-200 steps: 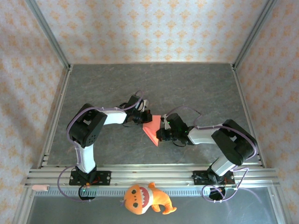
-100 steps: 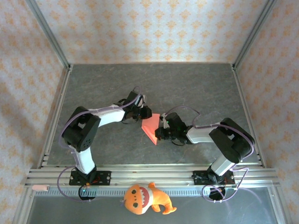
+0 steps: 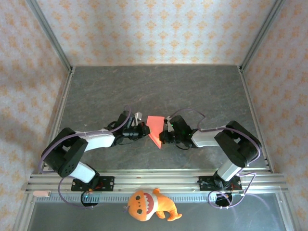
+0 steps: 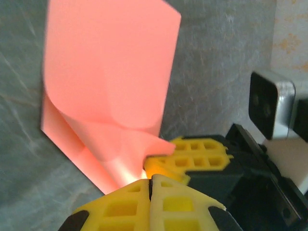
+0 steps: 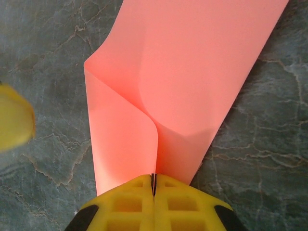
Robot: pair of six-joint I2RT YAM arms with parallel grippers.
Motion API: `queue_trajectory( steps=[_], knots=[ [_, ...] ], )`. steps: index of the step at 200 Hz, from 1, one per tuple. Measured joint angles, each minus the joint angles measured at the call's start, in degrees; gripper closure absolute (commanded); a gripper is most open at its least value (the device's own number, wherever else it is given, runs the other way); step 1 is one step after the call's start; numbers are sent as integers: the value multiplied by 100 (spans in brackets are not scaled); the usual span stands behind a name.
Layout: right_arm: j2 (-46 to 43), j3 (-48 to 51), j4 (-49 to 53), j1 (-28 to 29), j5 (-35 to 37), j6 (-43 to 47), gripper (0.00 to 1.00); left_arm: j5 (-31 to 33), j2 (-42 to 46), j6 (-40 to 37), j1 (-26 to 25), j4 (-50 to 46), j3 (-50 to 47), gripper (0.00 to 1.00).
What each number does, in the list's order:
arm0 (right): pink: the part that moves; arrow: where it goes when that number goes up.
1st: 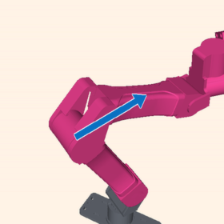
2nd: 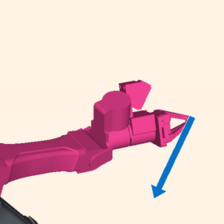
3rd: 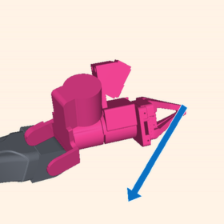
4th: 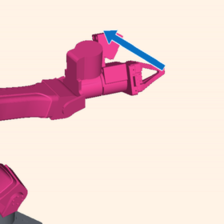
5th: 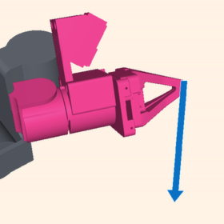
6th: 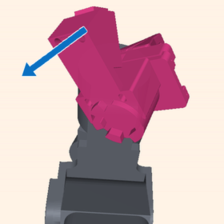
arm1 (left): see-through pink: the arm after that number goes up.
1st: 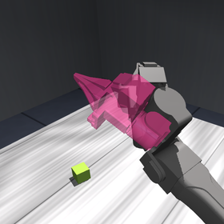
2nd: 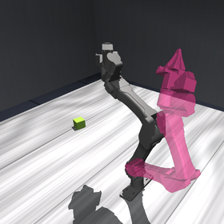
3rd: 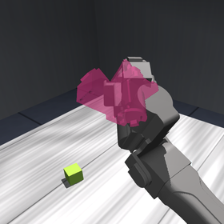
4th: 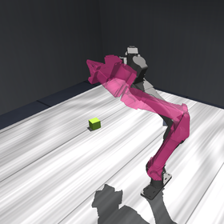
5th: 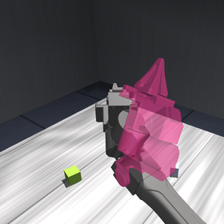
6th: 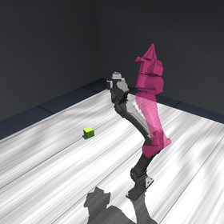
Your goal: Fold a paper plane with a square sheet of paper (pick it up from the middle)
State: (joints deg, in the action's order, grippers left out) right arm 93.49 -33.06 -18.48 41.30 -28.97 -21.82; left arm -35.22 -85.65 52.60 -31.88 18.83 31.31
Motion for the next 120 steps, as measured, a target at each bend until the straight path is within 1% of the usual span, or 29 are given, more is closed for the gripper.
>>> queue_trajectory(
  steps=[46,72,120],
  knots=[
    [63,-59,-17,0,11,-2,100,-140,-304,372,-227,673,-4,99],
    [81,-61,-46,0,11,-2,100,-136,-584,442,-227,675,0,100],
    [90,-61,-66,0,9,-2,100,149,-850,431,-227,448,13,100]
  ],
)
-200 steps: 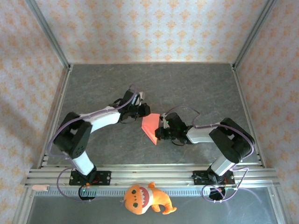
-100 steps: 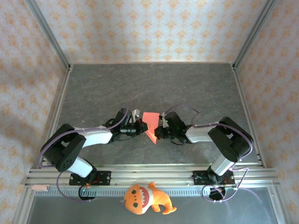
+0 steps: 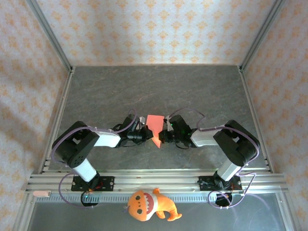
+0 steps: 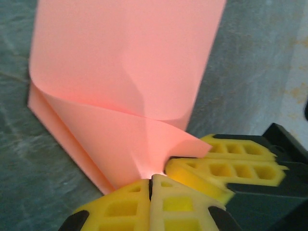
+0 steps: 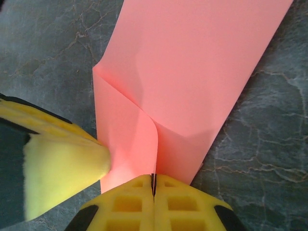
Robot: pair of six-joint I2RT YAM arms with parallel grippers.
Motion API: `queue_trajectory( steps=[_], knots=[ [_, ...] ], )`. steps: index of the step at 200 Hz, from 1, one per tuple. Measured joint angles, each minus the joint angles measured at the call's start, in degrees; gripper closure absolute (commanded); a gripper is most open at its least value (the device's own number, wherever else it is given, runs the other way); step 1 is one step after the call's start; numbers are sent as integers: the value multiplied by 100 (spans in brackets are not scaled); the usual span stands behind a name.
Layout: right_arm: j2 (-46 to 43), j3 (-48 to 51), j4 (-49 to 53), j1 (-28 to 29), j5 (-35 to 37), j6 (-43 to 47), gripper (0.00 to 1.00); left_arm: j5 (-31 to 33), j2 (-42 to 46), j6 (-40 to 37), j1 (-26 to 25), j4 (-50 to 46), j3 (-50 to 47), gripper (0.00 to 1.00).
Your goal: Fold a paper plane with a square sheet of paper (pick it up from the middle)
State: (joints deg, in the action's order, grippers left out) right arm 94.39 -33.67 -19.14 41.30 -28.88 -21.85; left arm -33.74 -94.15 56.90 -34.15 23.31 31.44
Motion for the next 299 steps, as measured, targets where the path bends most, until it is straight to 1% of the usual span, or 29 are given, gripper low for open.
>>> queue_trajectory(
  steps=[48,61,89,121,148,177,195,236,245,281,299],
  knots=[
    [28,-7,-48,2,-2,0,100,142,-61,-175,0,-114,13,100],
    [28,-7,-48,0,-2,0,100,146,-52,-240,0,-221,72,99],
    [28,-7,-46,2,0,0,100,275,125,-409,0,-702,310,98],
    [28,-7,-46,0,0,0,100,328,203,-555,0,-898,656,98],
    [28,-9,-42,0,0,0,100,417,13,-695,0,-949,874,98],
    [28,-13,-39,2,0,2,100,514,-348,-791,2,-1086,883,98],
    [28,-28,-20,2,0,2,100,577,-348,-837,2,-1029,828,98],
    [28,-72,57,2,-4,0,100,570,-343,-866,2,-461,538,98],
    [28,-105,120,2,-7,0,96,570,-343,-868,2,-396,505,98],
    [-98,-280,542,0,26,-76,72,570,-343,-885,2,-254,442,99],
    [-374,-356,846,-2,114,-221,68,568,-345,-885,2,-225,428,99]
  ],
)
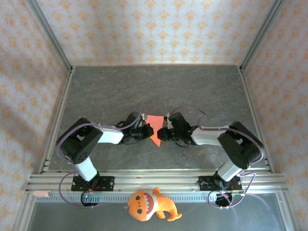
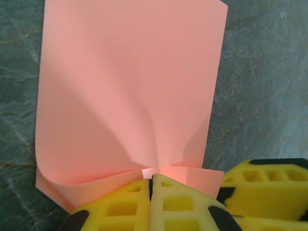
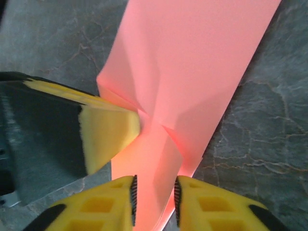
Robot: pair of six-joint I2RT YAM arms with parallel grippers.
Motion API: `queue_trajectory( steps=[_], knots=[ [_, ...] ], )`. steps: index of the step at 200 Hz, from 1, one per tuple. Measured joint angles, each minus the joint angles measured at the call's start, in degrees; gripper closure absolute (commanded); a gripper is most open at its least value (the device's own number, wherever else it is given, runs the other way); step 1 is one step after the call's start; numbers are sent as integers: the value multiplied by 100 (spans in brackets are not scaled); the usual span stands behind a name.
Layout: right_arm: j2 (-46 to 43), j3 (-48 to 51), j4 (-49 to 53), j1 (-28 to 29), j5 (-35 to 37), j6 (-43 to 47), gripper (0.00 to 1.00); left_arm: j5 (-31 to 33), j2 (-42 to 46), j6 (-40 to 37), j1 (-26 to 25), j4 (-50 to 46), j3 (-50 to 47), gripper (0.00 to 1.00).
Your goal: Fold a paper plane with a square sheet of paper (pick it up from the middle)
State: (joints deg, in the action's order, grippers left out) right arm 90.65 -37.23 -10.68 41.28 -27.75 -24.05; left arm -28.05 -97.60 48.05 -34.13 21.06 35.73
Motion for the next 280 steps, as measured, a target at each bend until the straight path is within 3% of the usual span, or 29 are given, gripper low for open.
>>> queue_trajectory(
  steps=[23,74,136,213,280],
  knots=[
    [-293,-131,199,2,9,-238,67,0,0,0,0,70,-33,99],
    [-260,-157,166,2,-927,-828,100,0,2,0,0,122,-59,99],
    [168,-234,221,131,-1344,-1003,100,-2,0,-2,0,127,-59,99],
    [654,-498,474,199,-1233,-933,100,-4,-7,-17,0,131,-59,100],
    [278,267,-66,197,-1106,-896,100,-68,-79,-17,4,240,-59,100]
  ],
)
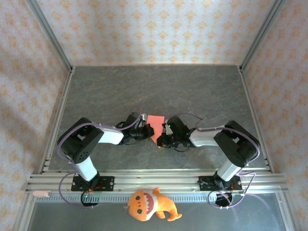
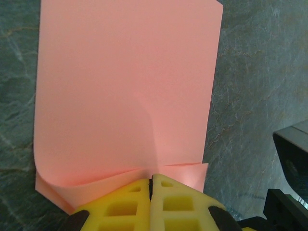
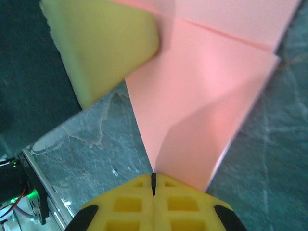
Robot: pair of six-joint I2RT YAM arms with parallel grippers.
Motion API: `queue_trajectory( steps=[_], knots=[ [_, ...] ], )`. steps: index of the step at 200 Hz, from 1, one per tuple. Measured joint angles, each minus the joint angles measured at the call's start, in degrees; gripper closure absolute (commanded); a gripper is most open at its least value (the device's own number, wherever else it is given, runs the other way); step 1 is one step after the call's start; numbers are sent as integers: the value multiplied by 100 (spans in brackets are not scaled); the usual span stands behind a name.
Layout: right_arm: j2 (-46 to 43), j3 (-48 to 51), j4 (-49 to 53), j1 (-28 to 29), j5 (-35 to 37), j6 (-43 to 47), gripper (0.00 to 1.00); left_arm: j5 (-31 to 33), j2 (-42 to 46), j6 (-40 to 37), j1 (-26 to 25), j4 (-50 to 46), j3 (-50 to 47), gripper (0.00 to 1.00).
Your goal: Fold a paper plane with a square sheet of paper (pick it up from the middle)
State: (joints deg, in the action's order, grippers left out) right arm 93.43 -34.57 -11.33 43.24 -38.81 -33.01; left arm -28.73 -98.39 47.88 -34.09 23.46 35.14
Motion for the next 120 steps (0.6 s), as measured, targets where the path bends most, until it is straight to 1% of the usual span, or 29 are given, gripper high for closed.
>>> queue_trajectory(
  steps=[41,62,98,120],
  knots=[
    [-308,361,-92,-4,28,2,100,-46,-13,0,17,22,-4,100],
    [-494,444,129,-4,44,2,100,-87,-24,0,37,57,-15,100],
    [-863,343,756,0,116,-2,100,-96,-24,0,37,111,-39,100],
    [-809,57,761,11,98,-85,100,-98,-22,2,37,129,-48,100]
  ],
)
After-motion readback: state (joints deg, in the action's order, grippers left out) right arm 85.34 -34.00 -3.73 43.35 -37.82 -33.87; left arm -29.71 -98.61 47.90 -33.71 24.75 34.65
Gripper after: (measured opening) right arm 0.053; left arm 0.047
